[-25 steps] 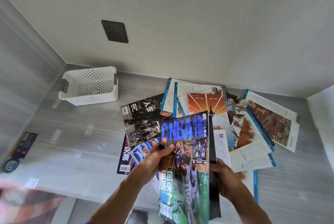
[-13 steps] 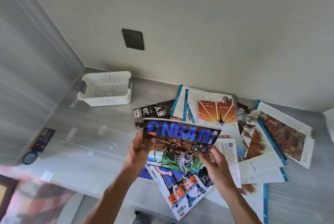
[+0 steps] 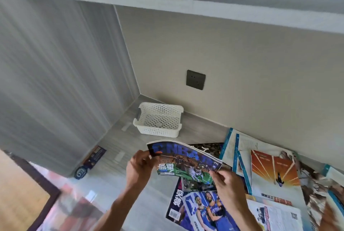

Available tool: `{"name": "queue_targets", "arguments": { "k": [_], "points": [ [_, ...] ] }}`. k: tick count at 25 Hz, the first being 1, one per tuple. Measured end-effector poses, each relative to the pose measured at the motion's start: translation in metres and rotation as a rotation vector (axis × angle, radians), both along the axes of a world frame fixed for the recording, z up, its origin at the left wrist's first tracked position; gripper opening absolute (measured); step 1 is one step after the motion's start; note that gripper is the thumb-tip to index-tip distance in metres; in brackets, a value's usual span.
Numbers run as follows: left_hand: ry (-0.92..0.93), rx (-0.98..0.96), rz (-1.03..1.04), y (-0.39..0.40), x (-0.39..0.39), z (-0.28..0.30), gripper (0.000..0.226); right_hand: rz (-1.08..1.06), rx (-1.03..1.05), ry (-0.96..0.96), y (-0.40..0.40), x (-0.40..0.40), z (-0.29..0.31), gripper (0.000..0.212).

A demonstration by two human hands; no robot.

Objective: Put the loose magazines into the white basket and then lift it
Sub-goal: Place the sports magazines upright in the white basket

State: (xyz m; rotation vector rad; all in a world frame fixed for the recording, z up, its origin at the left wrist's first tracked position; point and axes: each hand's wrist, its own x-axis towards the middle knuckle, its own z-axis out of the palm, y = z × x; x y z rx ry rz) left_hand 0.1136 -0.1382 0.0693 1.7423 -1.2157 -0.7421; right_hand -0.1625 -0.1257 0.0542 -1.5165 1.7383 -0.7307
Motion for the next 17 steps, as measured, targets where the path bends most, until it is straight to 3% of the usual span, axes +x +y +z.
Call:
{"name": "queue_targets", "arguments": {
  "k": [2,6,9,13,17],
  "points": [
    [0.081,0.005,-0.002,-0.031,0.029,0.011,0.029,-0.014,0.048,-0.116,-0.037,0.032,0.013,0.026],
    [0.357,-0.181,-0.081,-0.131,0.091,0.037,0.022,-0.136,-0.031,-0.374,-0.139,0.108,0.04,0.018],
    [0.411,-0.151,-0.102,-0.205,0.12,0.042,0.017,-0.199,-0.029,-0.401,-0.212,0.146,0.038,0.022],
    [0.211,0.044,-0.063,-0.271,0.14,-0.004,0.016,-0.241,-0.015,-0.384,-0.278,0.174,-0.004,0.024],
    [0.38,-0.023,-0.041,-0.302,0.154,-0.031,0.018,-0.241,-0.005,-0.331,-0.302,0.19,-0.031,0.02]
  ]
}}
